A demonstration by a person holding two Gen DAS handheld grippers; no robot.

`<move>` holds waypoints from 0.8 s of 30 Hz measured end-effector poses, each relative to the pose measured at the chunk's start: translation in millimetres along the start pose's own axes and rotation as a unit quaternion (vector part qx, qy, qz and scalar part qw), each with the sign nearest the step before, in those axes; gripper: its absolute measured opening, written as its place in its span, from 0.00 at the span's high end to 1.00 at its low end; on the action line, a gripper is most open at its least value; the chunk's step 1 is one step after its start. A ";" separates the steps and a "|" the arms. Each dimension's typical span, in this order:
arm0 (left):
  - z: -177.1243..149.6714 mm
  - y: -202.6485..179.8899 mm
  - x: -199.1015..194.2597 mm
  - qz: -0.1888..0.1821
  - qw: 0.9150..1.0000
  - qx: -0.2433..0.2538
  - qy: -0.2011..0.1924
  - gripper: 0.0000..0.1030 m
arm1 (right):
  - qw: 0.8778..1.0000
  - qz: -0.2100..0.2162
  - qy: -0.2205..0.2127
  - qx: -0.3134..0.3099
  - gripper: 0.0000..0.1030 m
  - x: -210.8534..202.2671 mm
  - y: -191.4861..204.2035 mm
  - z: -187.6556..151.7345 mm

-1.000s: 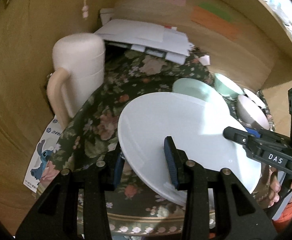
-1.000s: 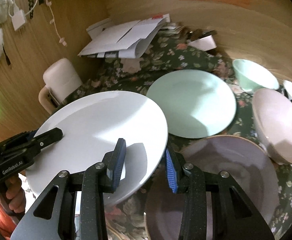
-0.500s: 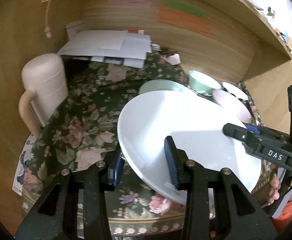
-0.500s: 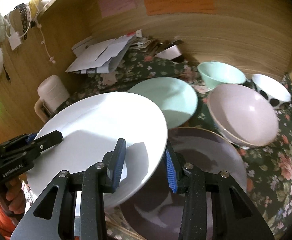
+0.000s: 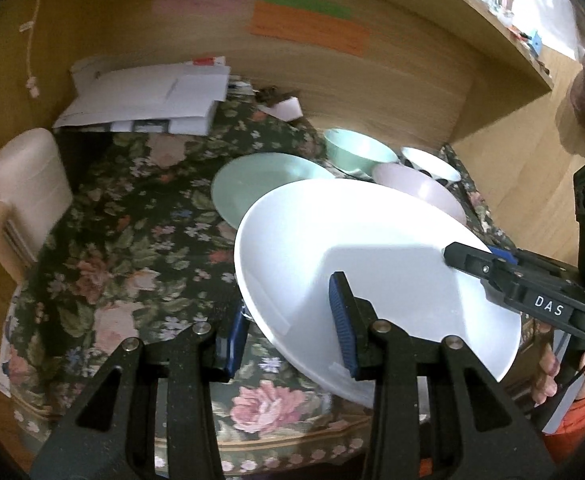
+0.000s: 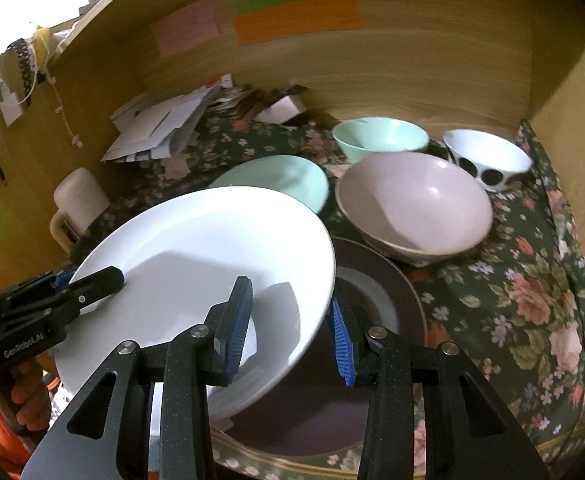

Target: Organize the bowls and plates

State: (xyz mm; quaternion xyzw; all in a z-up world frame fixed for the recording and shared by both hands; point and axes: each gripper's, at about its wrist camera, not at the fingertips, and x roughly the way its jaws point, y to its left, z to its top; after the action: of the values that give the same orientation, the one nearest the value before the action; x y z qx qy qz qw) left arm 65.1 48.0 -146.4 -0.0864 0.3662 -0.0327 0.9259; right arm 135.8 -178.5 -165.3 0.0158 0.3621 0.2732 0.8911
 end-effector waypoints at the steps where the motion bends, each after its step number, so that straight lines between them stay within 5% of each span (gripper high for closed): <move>1: -0.4 -2.4 1.6 -0.002 1.000 0.001 0.002 0.62 | 1.000 -0.002 0.001 0.003 0.67 -0.3 -2.4 -1.4; 24: -17.4 -31.4 52.3 -0.023 0.998 0.021 0.055 0.63 | 0.997 -0.020 0.042 0.058 0.67 15.7 -48.8 -30.4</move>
State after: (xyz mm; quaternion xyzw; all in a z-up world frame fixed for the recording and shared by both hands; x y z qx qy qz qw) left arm 91.5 8.2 -188.3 -0.0737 0.4138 -0.0662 0.9049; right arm 148.3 -217.4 -208.8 0.0491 0.4148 0.2342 0.8779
